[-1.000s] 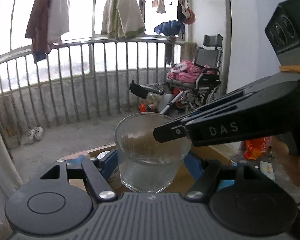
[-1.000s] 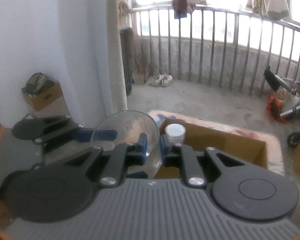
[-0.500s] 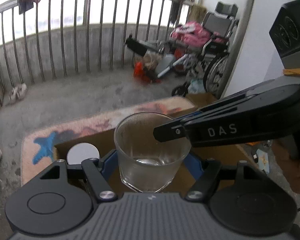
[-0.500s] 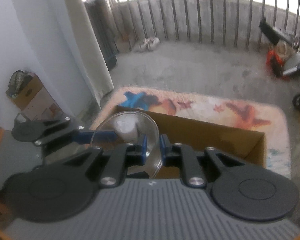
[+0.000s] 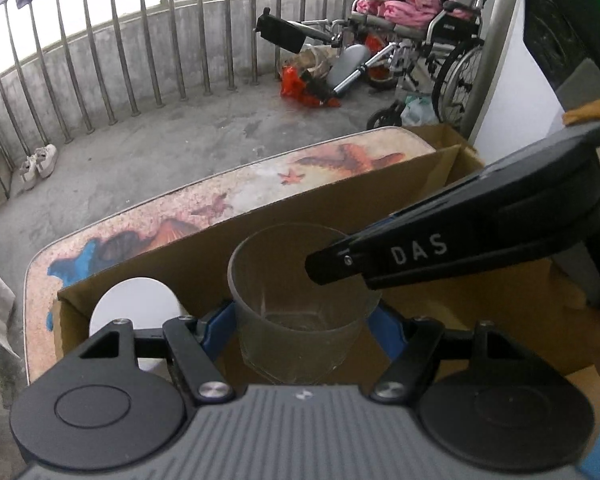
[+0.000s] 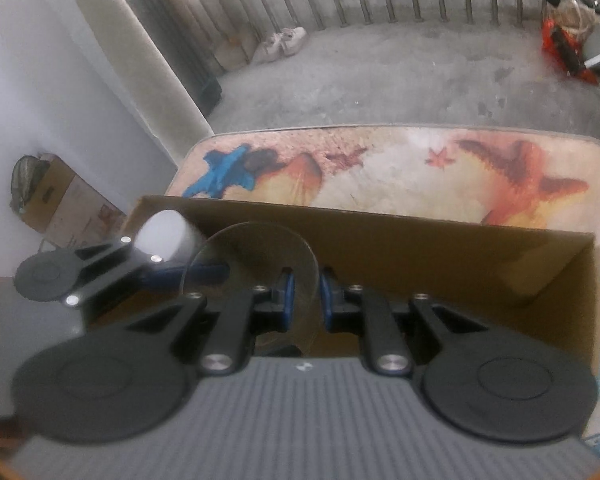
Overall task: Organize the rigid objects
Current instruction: 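Lower the glass tumbler into the box and open the right gripper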
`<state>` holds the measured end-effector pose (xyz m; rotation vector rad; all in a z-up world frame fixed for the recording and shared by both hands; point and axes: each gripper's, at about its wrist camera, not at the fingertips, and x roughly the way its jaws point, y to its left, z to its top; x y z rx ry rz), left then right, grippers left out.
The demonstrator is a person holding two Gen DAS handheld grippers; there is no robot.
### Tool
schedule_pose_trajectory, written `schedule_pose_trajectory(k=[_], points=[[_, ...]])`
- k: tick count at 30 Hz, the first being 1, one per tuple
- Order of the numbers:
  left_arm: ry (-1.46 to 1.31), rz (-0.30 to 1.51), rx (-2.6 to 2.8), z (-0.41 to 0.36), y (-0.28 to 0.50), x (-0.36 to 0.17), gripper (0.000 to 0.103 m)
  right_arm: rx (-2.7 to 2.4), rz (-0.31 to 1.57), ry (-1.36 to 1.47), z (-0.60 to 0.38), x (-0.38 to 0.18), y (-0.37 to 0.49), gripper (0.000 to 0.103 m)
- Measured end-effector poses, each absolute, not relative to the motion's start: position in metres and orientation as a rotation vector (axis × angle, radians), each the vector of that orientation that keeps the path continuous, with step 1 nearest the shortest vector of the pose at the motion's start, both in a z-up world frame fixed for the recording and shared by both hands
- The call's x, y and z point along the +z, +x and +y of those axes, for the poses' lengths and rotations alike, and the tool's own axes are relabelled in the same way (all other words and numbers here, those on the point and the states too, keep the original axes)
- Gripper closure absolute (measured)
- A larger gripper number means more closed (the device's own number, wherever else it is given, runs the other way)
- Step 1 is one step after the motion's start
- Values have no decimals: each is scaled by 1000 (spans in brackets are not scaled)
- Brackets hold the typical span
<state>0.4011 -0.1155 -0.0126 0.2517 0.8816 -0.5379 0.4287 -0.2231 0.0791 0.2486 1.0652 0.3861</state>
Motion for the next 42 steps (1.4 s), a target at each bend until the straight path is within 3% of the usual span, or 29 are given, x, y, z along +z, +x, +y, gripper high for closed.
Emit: schedule_pose_trajectory(k=[15, 20, 35, 39, 42], points=[[430, 894, -502, -136, 400, -23, 28, 391, 1079, 347, -235, 54, 439, 91], [345, 871, -504, -124, 405, -9, 14, 401, 1085, 421, -240, 48, 442, 91], [340, 830, -518, -118, 395, 5, 14, 403, 1096, 455, -227, 45, 445, 90], [307, 816, -524, -111, 391, 16, 14, 399, 1103, 440, -228, 50, 444, 85], [277, 798, -528, -102, 382, 30, 14, 389, 1088, 419, -232, 64, 433, 65]])
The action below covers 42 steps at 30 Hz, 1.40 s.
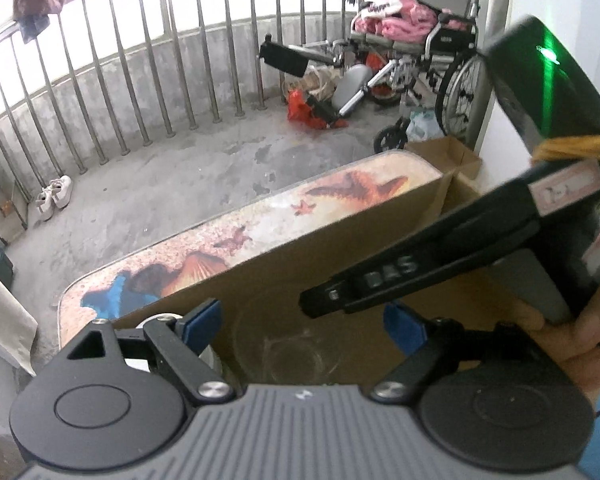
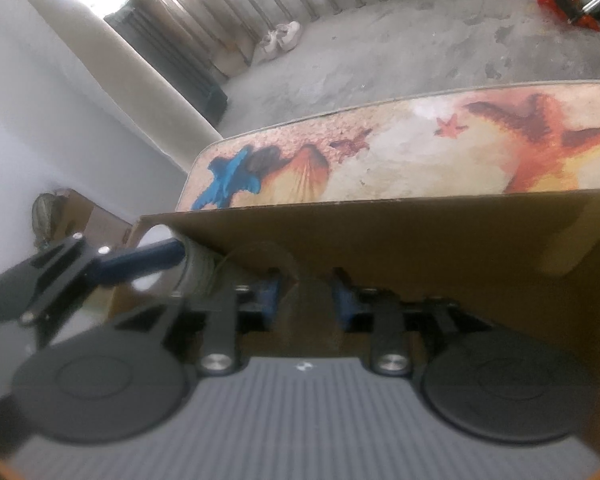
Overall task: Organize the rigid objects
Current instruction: 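Lower the glass tumbler into the box and open the right gripper, then move the right gripper back toward the small dropper bottle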
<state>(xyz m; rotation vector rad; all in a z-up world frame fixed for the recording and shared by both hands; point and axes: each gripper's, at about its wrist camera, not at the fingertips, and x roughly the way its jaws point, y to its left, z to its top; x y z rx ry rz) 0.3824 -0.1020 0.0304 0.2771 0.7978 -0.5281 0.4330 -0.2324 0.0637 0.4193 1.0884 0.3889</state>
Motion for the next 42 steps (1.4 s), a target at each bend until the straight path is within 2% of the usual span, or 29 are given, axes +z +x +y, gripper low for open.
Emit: schedule_pose_trajectory(k=[2, 9, 13, 15, 22, 23, 27, 34, 37, 42], points=[[258, 776, -533, -96, 372, 43, 14, 379, 1060, 401, -238, 78, 422, 60], [190, 635, -536, -62, 306, 105, 5, 349, 915, 386, -266, 148, 354, 52], [106, 555, -554, -37, 259, 136, 0, 355, 794, 382, -279, 193, 299, 42], [64, 521, -577, -22, 234, 146, 0, 360, 732, 369, -283, 214, 270, 31], [-24, 463, -545, 18, 154, 139, 0, 337, 540, 267, -286, 265, 156, 9], [-43, 472, -538, 22, 144, 133, 0, 329, 520, 248, -284, 267, 139, 1], [-148, 552, -529, 40, 121, 90, 0, 262, 497, 169, -269, 248, 80, 1], [-273, 714, -502, 47, 106, 7, 0, 74, 703, 72, -230, 158, 41, 1], [-273, 756, -512, 41, 106, -10, 0, 13, 754, -6, -214, 142, 39, 1], [-231, 744, -524, 29, 103, -18, 0, 36, 524, -70, -204, 158, 12, 1]])
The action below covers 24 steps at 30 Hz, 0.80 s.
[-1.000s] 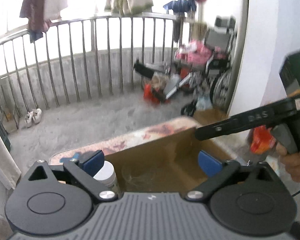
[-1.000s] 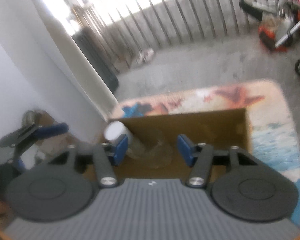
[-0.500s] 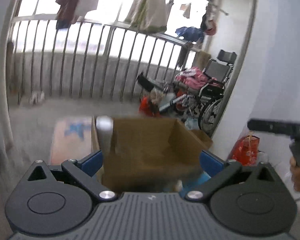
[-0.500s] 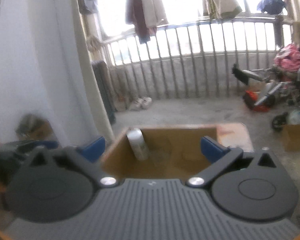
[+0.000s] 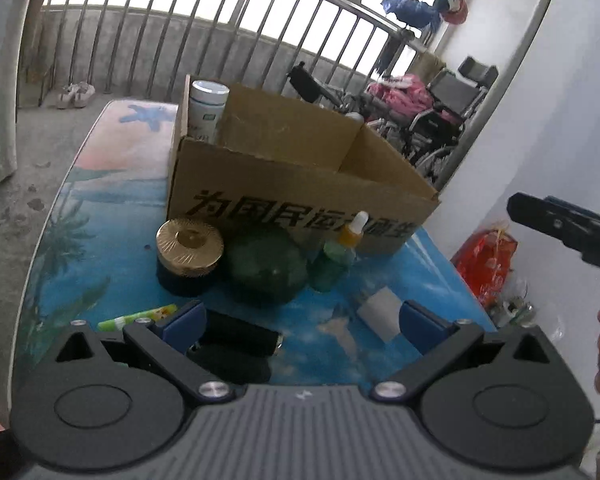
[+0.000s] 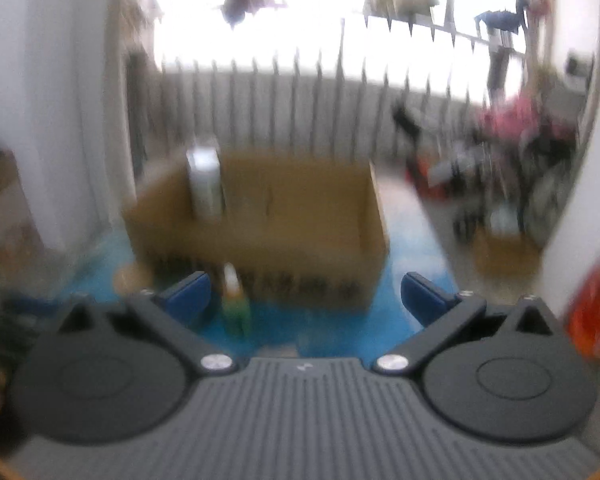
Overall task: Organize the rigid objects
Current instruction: 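Move the right gripper back toward the small dropper bottle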
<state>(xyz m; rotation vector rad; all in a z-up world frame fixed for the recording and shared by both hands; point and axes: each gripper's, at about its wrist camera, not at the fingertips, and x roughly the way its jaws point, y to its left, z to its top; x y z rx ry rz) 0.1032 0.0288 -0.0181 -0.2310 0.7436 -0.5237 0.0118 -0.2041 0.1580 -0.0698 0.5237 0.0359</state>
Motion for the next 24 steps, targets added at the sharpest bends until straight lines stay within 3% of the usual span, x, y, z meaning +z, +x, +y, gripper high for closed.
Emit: schedule_pose_trajectory(k=[4, 9, 18, 24], points=[[-218, 725, -582, 22, 103, -16, 0, 40, 518, -115, -200, 150, 9, 1], [-231, 646, -593, 16, 102, -17, 0, 97, 480, 39, -216, 142, 15, 1], [15, 544, -514, 4, 108, -26, 0, 290, 510, 141, -197, 129, 46, 1], [95, 549, -566, -3, 112, -31, 4, 302, 608, 156, -177, 100, 74, 11]])
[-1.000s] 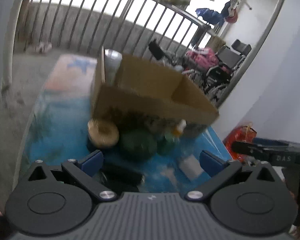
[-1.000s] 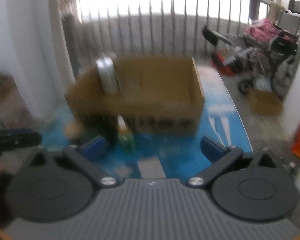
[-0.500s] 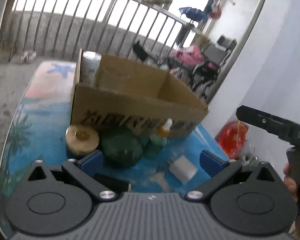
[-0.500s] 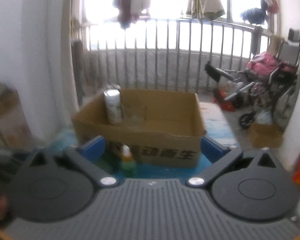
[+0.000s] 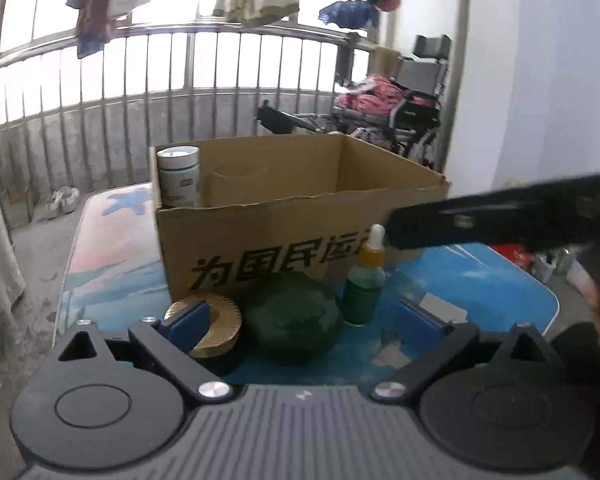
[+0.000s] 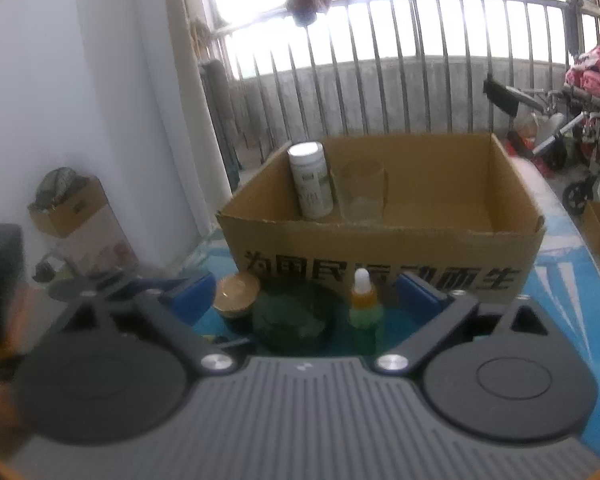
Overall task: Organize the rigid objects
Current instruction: 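Move the right gripper back toward the small dropper bottle, then close the right gripper on the small dropper bottle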
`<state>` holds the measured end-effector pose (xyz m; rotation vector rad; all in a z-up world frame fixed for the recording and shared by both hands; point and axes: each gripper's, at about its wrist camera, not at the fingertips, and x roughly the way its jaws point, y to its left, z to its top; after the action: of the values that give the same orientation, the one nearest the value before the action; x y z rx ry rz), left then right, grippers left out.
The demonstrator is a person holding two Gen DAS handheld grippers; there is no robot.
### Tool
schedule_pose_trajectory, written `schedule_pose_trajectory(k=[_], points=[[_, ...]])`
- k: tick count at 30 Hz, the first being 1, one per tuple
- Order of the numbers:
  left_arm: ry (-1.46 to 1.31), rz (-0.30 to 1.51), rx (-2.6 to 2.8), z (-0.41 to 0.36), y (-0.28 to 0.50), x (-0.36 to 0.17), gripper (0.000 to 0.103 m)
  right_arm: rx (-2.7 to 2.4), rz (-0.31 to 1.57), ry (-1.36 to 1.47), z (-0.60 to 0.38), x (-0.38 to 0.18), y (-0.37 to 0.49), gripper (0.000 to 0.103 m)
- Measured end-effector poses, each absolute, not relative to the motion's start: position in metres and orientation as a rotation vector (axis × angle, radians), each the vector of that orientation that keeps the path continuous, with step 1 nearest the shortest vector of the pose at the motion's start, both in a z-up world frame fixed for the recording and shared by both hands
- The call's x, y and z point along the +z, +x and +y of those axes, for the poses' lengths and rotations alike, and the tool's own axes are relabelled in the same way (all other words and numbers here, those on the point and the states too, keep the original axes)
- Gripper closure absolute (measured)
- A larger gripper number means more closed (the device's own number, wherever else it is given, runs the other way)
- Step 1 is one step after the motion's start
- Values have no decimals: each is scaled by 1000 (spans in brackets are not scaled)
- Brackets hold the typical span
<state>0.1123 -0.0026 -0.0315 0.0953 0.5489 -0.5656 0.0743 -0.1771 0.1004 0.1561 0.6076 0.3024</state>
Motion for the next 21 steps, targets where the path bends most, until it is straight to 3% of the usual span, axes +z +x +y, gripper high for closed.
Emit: schedule_pose_trajectory(k=[2, 5, 9, 13, 16, 21], points=[[106, 552, -590, -7, 113, -35, 12, 286, 619, 164, -177, 96, 84, 13], [123, 568, -616, -18, 119, -38, 25, 260, 645, 161, -177, 87, 100, 31], [161, 551, -680, -36, 126, -38, 29, 248, 689, 189, -182, 73, 116, 51], [176, 557, -728, -53, 138, -39, 40, 254, 685, 187, -185, 69, 125, 55], [172, 550, -748, -62, 146, -38, 42, 262, 683, 188, -189, 70, 129, 60], [185, 563, -774, -73, 156, -41, 56, 278, 698, 192, -193, 70, 131, 80]])
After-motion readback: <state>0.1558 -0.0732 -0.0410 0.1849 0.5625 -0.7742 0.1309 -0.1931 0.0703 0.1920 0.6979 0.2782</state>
